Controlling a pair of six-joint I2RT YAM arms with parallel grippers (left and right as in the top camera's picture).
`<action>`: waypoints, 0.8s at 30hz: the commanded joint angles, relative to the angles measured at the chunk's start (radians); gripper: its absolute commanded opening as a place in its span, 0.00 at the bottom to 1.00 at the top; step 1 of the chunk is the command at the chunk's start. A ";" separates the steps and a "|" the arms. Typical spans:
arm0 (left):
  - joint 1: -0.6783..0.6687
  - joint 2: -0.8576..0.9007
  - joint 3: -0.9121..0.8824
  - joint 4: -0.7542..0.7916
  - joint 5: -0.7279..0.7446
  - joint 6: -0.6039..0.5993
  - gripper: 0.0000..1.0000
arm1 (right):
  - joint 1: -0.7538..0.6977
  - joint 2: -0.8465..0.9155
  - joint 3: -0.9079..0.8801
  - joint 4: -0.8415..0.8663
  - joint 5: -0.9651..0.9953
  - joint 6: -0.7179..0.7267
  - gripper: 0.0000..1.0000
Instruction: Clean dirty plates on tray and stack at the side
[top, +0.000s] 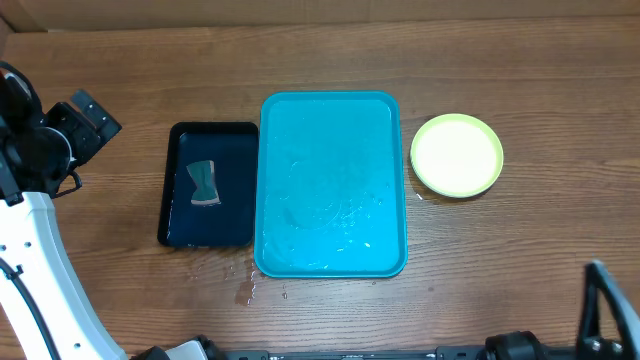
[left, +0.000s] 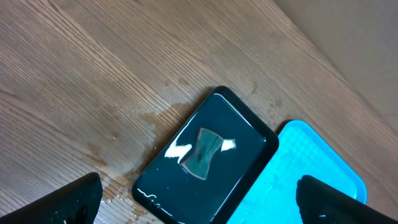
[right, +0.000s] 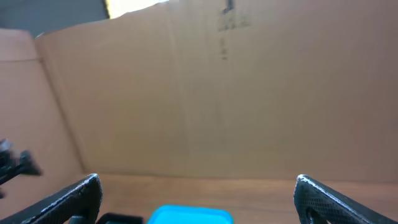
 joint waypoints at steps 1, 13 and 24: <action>0.003 0.005 0.007 0.002 0.010 -0.013 1.00 | -0.041 -0.050 -0.020 -0.006 0.078 -0.004 1.00; 0.003 0.005 0.007 0.001 0.010 -0.013 1.00 | -0.158 -0.378 -0.719 0.582 -0.006 0.001 1.00; 0.003 0.005 0.007 0.002 0.010 -0.013 1.00 | -0.179 -0.500 -1.377 1.530 -0.097 0.004 1.00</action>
